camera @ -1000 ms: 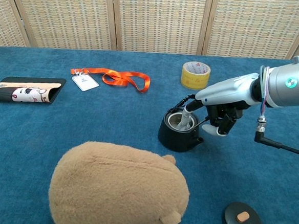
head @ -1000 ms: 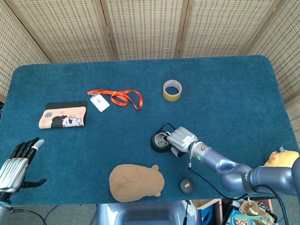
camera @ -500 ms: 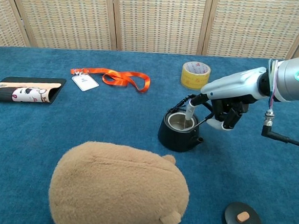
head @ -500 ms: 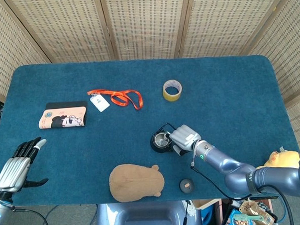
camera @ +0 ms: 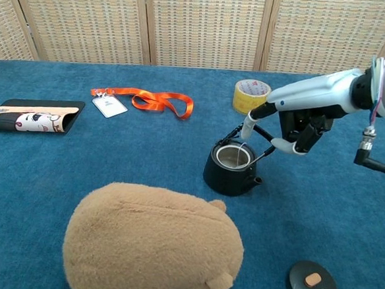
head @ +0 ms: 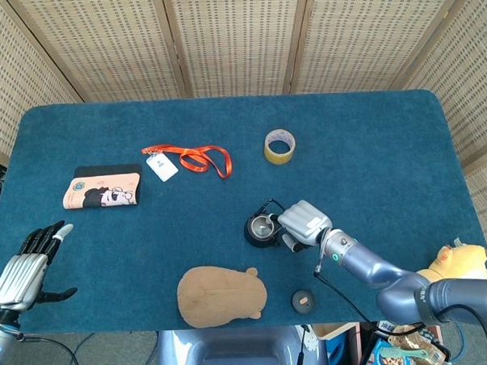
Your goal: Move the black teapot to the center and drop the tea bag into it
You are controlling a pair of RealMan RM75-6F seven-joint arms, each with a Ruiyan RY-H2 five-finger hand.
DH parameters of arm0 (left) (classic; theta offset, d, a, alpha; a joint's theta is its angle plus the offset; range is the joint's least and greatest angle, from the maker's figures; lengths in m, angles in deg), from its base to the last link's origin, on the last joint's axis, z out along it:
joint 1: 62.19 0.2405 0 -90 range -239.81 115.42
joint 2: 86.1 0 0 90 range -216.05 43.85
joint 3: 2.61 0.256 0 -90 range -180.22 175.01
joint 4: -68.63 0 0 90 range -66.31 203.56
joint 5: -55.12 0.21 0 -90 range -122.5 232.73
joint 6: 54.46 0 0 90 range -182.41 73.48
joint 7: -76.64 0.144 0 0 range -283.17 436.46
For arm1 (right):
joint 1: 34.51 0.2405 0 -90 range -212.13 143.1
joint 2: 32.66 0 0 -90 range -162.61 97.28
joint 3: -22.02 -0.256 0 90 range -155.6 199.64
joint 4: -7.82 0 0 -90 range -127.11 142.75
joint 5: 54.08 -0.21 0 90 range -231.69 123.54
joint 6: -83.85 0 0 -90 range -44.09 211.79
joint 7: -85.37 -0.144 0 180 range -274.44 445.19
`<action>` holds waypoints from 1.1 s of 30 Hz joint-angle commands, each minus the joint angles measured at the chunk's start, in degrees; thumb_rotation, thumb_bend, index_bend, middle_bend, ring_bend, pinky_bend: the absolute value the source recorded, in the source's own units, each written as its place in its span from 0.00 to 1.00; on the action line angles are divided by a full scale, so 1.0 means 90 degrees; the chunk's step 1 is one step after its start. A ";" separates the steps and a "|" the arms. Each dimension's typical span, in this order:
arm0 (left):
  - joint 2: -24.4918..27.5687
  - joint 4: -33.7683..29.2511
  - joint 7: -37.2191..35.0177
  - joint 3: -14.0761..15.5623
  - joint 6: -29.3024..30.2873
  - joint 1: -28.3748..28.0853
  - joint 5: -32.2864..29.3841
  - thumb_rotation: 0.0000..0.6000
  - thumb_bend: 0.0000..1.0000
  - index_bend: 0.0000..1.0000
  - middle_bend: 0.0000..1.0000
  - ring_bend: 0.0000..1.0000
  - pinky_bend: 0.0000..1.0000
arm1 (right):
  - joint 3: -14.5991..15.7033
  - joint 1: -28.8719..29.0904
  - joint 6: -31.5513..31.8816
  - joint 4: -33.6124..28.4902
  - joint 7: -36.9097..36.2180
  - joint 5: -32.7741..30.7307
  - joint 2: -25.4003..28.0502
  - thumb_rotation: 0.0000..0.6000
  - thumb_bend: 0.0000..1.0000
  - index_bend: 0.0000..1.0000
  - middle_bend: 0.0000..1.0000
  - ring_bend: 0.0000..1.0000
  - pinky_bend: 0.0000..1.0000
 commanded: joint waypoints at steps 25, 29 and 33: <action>-0.0347 0.0172 0.0081 -0.0228 0.0752 0.0273 -0.0090 1.00 0.10 0.00 0.00 0.00 0.00 | -0.0200 -0.2712 0.3598 -0.0613 -0.0382 0.1669 0.0575 0.77 0.74 0.23 0.52 0.52 0.61; -0.0414 0.0247 0.0078 -0.0217 0.0968 0.0385 -0.0006 1.00 0.10 0.00 0.00 0.00 0.00 | -0.0146 -0.3129 0.4076 -0.0605 -0.0334 0.1713 0.0452 0.77 0.73 0.23 0.43 0.40 0.53; -0.0462 0.0284 0.0000 -0.0124 0.1144 0.0513 0.0199 1.00 0.10 0.00 0.00 0.00 0.00 | -0.0095 -0.3586 0.4568 -0.0508 -0.0229 0.1802 0.0292 0.78 0.72 0.23 0.34 0.29 0.42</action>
